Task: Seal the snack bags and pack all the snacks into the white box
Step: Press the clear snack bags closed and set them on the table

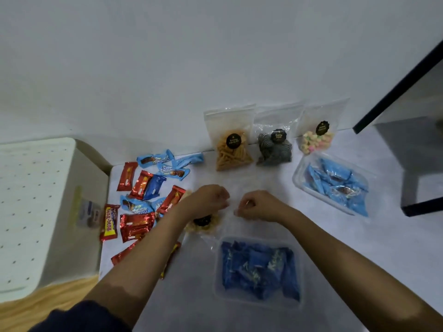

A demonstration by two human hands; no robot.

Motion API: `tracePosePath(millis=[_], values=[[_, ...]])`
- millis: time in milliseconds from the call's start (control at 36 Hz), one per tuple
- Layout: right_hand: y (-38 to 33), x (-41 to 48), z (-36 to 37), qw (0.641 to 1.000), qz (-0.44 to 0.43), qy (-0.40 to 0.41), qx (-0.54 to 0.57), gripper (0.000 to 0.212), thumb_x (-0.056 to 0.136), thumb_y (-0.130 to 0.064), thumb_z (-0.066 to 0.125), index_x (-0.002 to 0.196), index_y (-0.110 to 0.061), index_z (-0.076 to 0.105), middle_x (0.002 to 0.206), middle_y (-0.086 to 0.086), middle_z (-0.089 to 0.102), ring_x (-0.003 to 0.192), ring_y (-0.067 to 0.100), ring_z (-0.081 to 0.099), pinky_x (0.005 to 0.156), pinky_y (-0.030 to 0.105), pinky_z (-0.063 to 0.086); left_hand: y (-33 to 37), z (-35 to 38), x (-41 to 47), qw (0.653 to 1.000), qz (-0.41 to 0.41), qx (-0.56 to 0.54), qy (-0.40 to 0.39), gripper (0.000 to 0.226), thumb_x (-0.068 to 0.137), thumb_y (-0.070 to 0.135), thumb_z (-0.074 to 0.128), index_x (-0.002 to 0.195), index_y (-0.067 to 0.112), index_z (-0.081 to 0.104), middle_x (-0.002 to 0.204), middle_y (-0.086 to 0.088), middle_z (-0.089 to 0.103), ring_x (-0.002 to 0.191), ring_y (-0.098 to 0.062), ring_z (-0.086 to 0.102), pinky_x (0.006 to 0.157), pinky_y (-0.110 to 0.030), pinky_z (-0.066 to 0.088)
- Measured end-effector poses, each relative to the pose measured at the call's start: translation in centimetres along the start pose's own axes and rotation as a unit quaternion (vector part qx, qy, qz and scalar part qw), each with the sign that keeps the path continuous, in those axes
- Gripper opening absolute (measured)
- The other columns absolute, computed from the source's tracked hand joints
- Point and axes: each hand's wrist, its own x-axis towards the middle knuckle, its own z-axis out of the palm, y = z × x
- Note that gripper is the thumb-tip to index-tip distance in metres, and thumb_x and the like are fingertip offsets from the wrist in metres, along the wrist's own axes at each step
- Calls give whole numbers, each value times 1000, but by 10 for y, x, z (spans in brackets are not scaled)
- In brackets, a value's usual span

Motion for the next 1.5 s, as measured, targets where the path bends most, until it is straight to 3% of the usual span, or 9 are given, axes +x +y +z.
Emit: tracePosePath(millis=[250, 444, 639, 889, 1028, 1111, 1250, 1361, 1500], values=[[-2, 2, 20, 998, -7, -6, 55, 10, 74, -7, 75, 81, -2, 70, 69, 6, 67, 56, 9, 60, 62, 20, 52, -8, 6, 3, 994, 49, 95, -26, 21, 88, 19, 58, 106, 15, 66, 113, -7, 60, 103, -22, 55, 91, -33, 45], [-18, 5, 6, 992, -45, 103, 49, 7, 78, -10, 71, 83, -5, 70, 72, -2, 63, 64, 4, 57, 63, 14, 48, -11, -5, -2, 991, 69, 28, 112, 15, 88, 18, 59, 98, 12, 70, 100, -6, 64, 93, -17, 56, 82, -27, 43], [-56, 3, -20, 968, -137, 206, 45, 8, 82, -14, 67, 86, -7, 70, 77, -4, 63, 72, 11, 58, 73, 26, 48, 1, -27, -16, 973, 108, -25, 201, 10, 91, 18, 55, 93, 13, 62, 89, 1, 61, 83, -12, 56, 79, -34, 51], [-79, -19, -57, 946, -239, 218, 9, 10, 77, -14, 74, 84, -9, 70, 81, 3, 68, 69, 6, 58, 67, 14, 47, 42, -20, -33, 928, 106, -153, 322, 9, 91, 11, 55, 86, 16, 61, 75, 2, 61, 76, -21, 62, 72, -31, 49], [-55, -34, -84, 968, -182, 155, -71, 22, 73, -17, 78, 93, -12, 70, 79, -10, 60, 69, -4, 51, 61, 4, 39, 51, 4, -32, 906, 99, -236, 338, 16, 94, 14, 50, 82, 13, 60, 78, -4, 62, 72, -10, 58, 66, -22, 47], [-38, -41, -97, 973, -152, 155, -78, 15, 75, -15, 77, 89, -11, 72, 80, -5, 62, 66, -1, 54, 58, 7, 41, 58, 12, -30, 895, 72, -269, 347, 19, 95, 16, 51, 80, 24, 60, 76, 4, 62, 69, 1, 56, 65, -14, 45], [-26, -51, -104, 970, -154, 187, -26, 15, 84, 5, 58, 85, 1, 72, 72, 2, 67, 53, -18, 56, 52, -1, 38, 73, 23, -28, 884, 42, -285, 369, 16, 94, 17, 52, 81, 20, 61, 74, 6, 62, 67, 5, 57, 63, -10, 43], [-25, -57, -110, 961, -161, 222, -23, 9, 71, -3, 76, 79, -3, 72, 63, 0, 64, 50, -15, 54, 49, 2, 38, 81, 33, -28, 870, 36, -292, 396, 15, 94, 17, 51, 84, 14, 62, 75, 4, 64, 69, 6, 57, 61, -5, 41], [-20, -62, -112, 953, -176, 248, -16, 14, 74, 7, 62, 79, -3, 71, 64, 3, 63, 53, -2, 54, 52, 3, 40, 91, 39, -25, 865, 25, -321, 385, 12, 94, 21, 52, 93, 15, 62, 83, 3, 66, 79, -1, 60, 67, -6, 44]])
